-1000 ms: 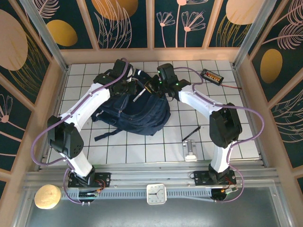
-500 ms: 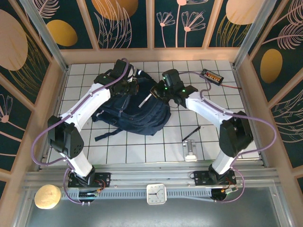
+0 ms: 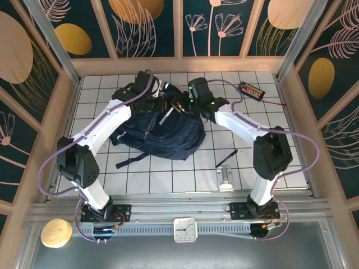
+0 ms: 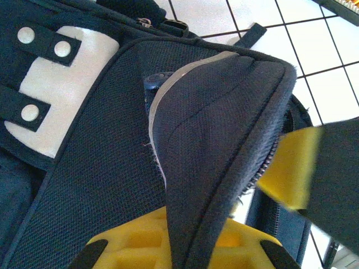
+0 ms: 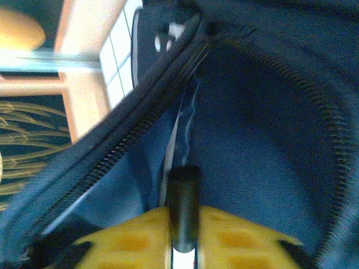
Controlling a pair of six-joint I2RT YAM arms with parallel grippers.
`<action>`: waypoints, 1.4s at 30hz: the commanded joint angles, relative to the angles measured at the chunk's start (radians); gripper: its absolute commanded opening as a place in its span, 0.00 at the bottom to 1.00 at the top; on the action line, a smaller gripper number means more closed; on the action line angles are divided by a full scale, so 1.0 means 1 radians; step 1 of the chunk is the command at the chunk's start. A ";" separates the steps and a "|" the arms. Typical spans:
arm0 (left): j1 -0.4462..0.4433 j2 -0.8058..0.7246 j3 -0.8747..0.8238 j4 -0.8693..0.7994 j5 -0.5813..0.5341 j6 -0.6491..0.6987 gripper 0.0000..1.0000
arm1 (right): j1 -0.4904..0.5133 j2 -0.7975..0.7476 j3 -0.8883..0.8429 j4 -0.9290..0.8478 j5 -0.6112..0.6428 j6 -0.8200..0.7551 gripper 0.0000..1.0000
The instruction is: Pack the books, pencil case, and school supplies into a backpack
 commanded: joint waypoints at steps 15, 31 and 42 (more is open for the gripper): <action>-0.011 -0.033 -0.024 0.129 0.056 0.039 0.00 | -0.071 -0.316 -0.008 -0.478 0.151 -0.141 0.52; -0.012 -0.069 -0.109 0.161 0.075 0.049 0.00 | -0.400 -0.653 -0.571 -0.823 0.137 -0.212 0.56; -0.011 -0.089 -0.122 0.156 0.070 0.046 0.00 | -0.400 -0.335 -0.550 -0.611 0.158 -0.283 0.56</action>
